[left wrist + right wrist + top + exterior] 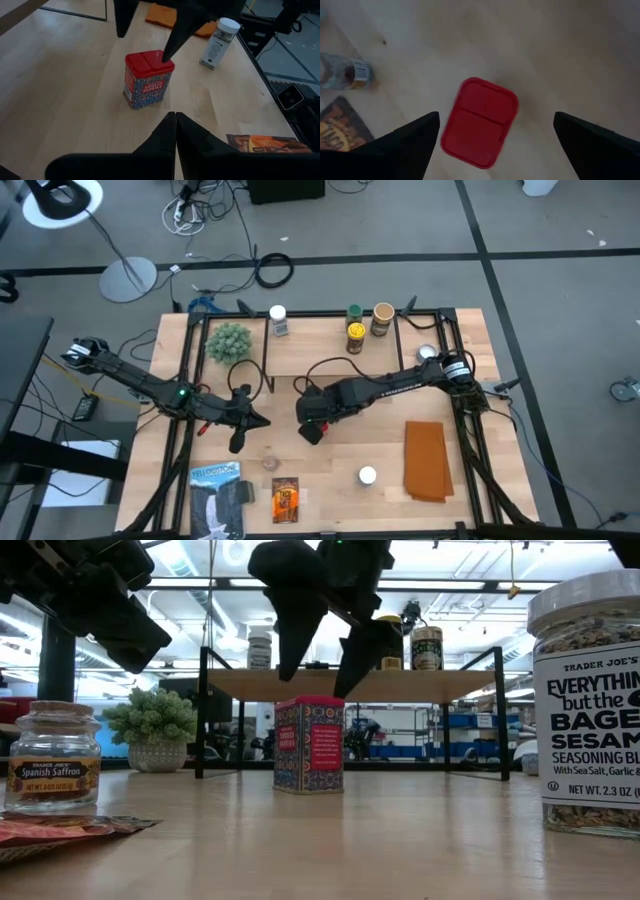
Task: Shelf spices
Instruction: Put the red seasoning can onto the shelf
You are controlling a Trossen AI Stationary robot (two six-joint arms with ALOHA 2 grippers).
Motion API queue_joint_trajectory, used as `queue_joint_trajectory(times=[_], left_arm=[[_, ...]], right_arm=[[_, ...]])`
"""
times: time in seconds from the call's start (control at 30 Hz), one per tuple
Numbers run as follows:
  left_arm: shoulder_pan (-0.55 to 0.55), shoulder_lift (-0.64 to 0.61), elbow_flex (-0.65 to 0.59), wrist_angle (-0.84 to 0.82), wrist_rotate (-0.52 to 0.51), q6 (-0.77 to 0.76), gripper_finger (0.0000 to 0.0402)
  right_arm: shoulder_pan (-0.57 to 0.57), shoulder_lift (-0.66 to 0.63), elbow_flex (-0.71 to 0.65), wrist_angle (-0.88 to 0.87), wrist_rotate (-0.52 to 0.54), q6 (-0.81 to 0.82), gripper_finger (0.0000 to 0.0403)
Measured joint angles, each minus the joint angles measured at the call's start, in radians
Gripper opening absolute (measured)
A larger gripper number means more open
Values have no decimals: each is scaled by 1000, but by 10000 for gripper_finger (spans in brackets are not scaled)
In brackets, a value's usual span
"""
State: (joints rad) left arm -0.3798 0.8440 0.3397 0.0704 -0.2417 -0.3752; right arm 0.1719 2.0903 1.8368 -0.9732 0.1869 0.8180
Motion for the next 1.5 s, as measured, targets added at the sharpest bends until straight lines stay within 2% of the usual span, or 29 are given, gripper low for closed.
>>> queue_joint_trajectory(times=[0.37,0.53,0.63,0.77,0.97,1.1,1.3,1.5], left_arm=[[0,0,0,7,0,0,15],[0,0,0,7,0,0,15],[0,0,0,7,0,0,15],[0,0,0,7,0,2,15],[0,0,0,7,0,2,15],[0,0,0,6,0,2,15],[0,0,0,6,0,2,15],[0,0,0,6,0,3,15]], right_arm=[[3,3,-73,81,-26,104,391],[3,3,-93,106,-26,103,372],[3,3,-94,115,-25,96,342],[2,3,-94,115,-25,55,282],[2,-2,-90,127,-26,-140,184],[-2,-2,-65,93,-43,-192,139],[-3,1,-38,84,-56,-226,89],[-3,1,-37,73,-61,-237,68]])
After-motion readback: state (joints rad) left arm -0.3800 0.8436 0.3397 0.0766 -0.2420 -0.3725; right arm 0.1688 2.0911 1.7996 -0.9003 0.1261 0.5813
